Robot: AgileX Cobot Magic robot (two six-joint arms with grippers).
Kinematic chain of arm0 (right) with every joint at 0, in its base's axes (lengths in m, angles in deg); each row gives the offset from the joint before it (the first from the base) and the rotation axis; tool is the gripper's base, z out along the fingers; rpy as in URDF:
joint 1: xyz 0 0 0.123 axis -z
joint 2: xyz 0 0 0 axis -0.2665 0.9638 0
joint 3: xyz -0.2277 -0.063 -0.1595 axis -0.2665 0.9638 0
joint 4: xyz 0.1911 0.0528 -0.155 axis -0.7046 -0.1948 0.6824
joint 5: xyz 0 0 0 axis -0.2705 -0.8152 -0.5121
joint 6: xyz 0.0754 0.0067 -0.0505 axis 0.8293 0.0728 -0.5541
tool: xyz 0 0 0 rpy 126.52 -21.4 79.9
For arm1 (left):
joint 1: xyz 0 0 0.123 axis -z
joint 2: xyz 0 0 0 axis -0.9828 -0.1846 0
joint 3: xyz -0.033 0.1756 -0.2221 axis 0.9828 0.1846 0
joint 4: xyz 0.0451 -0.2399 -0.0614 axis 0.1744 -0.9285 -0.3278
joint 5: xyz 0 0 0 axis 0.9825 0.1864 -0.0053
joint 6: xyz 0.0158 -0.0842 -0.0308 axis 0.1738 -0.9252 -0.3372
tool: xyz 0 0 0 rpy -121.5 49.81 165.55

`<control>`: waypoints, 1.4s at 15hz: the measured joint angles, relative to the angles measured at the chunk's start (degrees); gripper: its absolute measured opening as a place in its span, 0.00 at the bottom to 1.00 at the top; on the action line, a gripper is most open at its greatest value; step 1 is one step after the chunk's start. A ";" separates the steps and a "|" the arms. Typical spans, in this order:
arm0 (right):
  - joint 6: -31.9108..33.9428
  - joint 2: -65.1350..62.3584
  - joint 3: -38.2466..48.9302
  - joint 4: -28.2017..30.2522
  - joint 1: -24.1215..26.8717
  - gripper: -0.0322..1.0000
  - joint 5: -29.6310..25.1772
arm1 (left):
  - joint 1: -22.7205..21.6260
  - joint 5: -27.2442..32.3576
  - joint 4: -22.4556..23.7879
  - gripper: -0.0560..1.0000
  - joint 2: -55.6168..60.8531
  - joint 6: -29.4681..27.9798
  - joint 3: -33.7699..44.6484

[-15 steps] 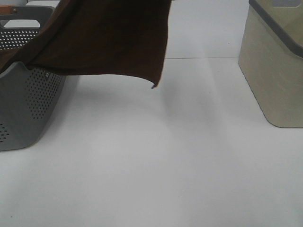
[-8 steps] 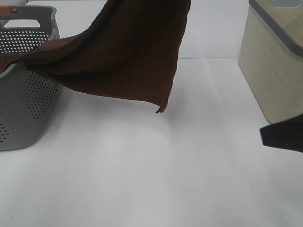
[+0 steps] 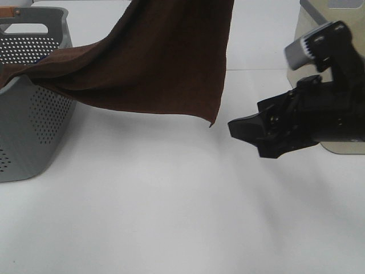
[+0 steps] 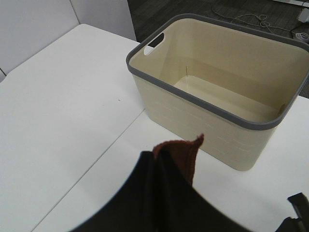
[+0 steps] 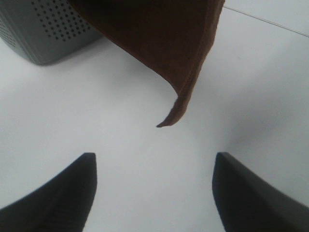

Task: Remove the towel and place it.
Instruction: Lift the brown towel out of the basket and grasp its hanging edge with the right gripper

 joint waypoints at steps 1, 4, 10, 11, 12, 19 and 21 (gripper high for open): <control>-3.90 3.32 -1.03 -2.29 -1.20 0.66 1.55 | 0.00 -0.06 0.00 0.05 0.00 0.00 0.00; -3.55 11.40 -5.50 -3.78 -1.66 0.66 1.66 | 0.00 -0.06 -0.06 0.05 0.00 0.00 0.00; -1.72 15.87 -10.66 -4.07 -1.78 0.66 -4.81 | -0.11 -0.06 -0.11 0.05 0.00 0.00 0.00; -1.49 15.87 -11.00 -4.07 -1.78 0.66 -4.81 | -0.11 -0.06 -0.11 0.05 0.00 0.00 0.00; -1.09 15.87 -11.80 -4.07 -1.78 0.66 -4.53 | -0.11 -0.06 -0.11 0.05 0.00 0.00 0.00; -0.92 15.93 -14.61 -4.07 -1.78 0.49 -1.60 | -0.06 -1.09 -0.11 0.05 0.00 -0.06 0.00; -0.92 16.62 -14.61 -4.07 -1.78 0.48 -1.66 | -0.06 -1.38 -0.11 0.05 0.00 -0.06 0.00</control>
